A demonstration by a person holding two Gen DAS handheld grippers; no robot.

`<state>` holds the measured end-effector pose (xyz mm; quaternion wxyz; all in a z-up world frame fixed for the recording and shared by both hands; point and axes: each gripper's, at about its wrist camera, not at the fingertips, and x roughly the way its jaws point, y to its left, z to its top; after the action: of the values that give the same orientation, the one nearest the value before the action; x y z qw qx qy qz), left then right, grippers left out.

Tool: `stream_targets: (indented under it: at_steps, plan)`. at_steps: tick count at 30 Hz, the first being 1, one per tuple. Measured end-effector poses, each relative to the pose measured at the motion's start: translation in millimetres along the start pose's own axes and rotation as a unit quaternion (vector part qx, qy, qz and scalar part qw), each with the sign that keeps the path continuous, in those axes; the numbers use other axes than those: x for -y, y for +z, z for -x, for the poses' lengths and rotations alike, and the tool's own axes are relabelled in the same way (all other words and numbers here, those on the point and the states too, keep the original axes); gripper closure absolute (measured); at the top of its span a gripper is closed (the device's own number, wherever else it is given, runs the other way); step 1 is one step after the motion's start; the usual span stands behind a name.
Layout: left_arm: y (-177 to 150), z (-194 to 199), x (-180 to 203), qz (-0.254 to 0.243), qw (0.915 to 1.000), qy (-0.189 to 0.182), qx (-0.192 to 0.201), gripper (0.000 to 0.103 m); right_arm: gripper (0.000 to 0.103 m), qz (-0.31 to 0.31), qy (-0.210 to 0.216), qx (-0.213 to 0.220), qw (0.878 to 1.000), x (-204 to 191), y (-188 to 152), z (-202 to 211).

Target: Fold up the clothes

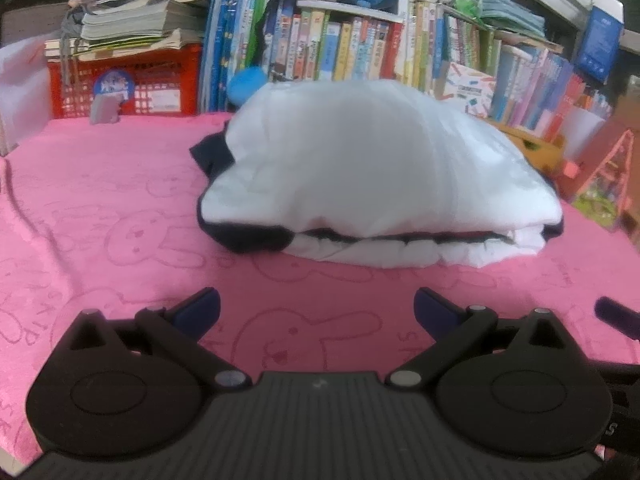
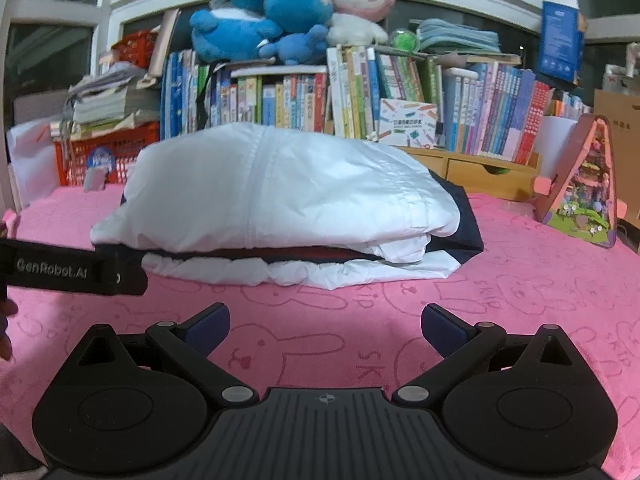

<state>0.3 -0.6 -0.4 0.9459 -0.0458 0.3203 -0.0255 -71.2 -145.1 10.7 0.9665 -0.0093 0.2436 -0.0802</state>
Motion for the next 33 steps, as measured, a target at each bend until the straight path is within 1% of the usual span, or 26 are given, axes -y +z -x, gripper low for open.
stream_targets:
  at_steps: [3,4,5,6,8,10,12,14,19,25,29,33]
  plan:
    - [-1,-2,2,-0.006,0.9999,0.015,-0.004,0.000,0.000,0.007,0.002,-0.007,1.000,-6,0,-3]
    - [-2,-6,10,-0.018,0.9995,0.025,-0.008,0.000,0.000,0.009,0.003,-0.010,1.000,-8,0,-4]
    - [-5,-5,16,-0.028,0.9991,0.033,-0.002,0.000,0.000,0.012,0.004,-0.012,1.000,-9,0,-5]
    - [-6,-3,19,-0.031,0.9989,0.034,0.002,0.000,0.000,-0.002,0.008,-0.006,1.000,-5,-1,-4]
    - [-7,-4,19,-0.027,0.9994,0.023,-0.005,0.000,0.000,-0.020,0.015,0.004,1.000,3,-4,1]
    - [-5,-3,9,-0.010,0.9999,0.002,-0.008,0.000,0.000,-0.017,0.011,0.000,1.000,1,-2,0]
    - [-8,-6,-4,-0.010,0.9999,-0.012,-0.005,0.000,0.000,-0.019,0.010,0.005,1.000,0,-1,1]
    - [-7,-6,-4,-0.010,0.9998,-0.014,-0.003,0.000,0.000,-0.027,0.011,0.011,1.000,1,-3,1]
    - [-6,-6,-5,-0.011,0.9998,-0.019,0.000,0.000,0.000,-0.034,0.015,0.009,0.999,3,-2,0]
    - [-6,-9,-5,-0.010,0.9998,-0.013,-0.009,0.000,0.000,-0.031,0.018,0.001,0.999,1,-3,-2]
    - [-6,-10,-4,-0.012,0.9998,-0.012,-0.012,0.000,0.000,-0.038,0.028,-0.011,0.999,2,-2,-4]
    - [-6,-10,-4,-0.015,0.9997,-0.011,-0.014,0.000,0.000,-0.034,0.020,-0.015,0.999,-1,-3,-4]
